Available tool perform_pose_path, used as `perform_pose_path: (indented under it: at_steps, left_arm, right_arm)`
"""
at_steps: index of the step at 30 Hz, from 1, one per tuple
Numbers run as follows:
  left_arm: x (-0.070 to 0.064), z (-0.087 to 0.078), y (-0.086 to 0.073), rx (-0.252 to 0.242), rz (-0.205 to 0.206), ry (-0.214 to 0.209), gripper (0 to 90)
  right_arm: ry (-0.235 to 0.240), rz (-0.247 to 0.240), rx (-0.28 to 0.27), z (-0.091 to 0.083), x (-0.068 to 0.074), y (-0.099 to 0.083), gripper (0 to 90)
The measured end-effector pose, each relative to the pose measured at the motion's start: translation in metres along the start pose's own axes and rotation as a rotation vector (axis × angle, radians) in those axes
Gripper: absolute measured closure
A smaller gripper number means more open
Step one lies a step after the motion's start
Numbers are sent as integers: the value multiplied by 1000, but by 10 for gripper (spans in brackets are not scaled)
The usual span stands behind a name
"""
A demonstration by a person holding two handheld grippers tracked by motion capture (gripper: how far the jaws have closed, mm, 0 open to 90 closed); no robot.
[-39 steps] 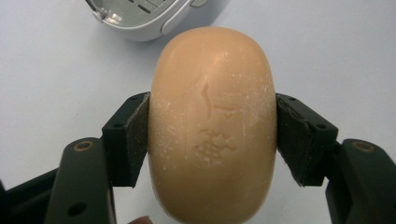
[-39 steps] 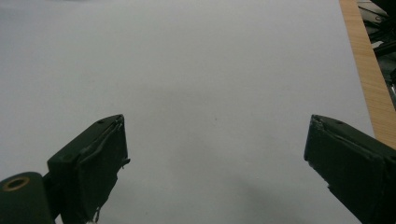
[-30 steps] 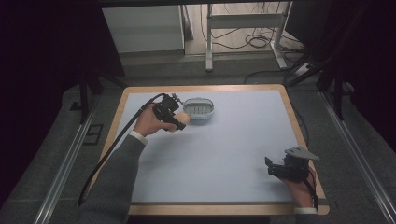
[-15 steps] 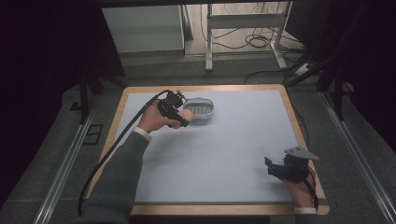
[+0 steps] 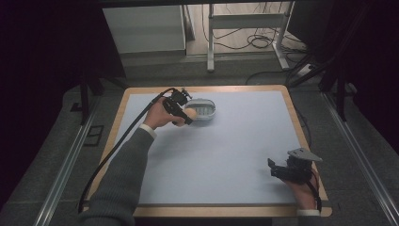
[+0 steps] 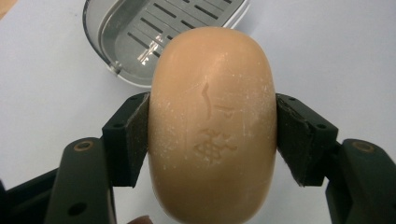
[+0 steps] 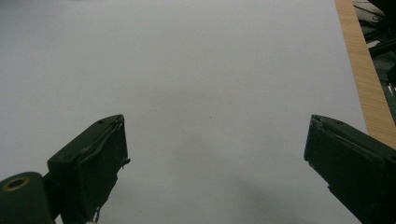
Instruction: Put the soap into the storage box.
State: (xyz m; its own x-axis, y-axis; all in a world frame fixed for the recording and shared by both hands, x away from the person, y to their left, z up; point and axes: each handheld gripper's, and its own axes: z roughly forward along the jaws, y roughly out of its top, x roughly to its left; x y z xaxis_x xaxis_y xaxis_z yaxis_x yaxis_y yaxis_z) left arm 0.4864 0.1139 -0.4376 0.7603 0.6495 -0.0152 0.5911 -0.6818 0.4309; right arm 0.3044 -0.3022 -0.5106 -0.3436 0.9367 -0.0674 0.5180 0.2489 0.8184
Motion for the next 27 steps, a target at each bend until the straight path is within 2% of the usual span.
perform_pose_path:
  at_steps: [11, 18, 27]
  left_arm:
    - [7, 10, 11, 7, 4, -12, 326]
    - [10, 14, 22, 10, 24, -17, 327]
    - [11, 19, 35, 9, 29, -19, 327]
  right_arm:
    - [-6, 2, 0, -1, -2, -1, 60]
    - [-2, -1, 5, 1, -2, -1, 60]
    - [-3, 2, 11, 1, -2, -2, 60]
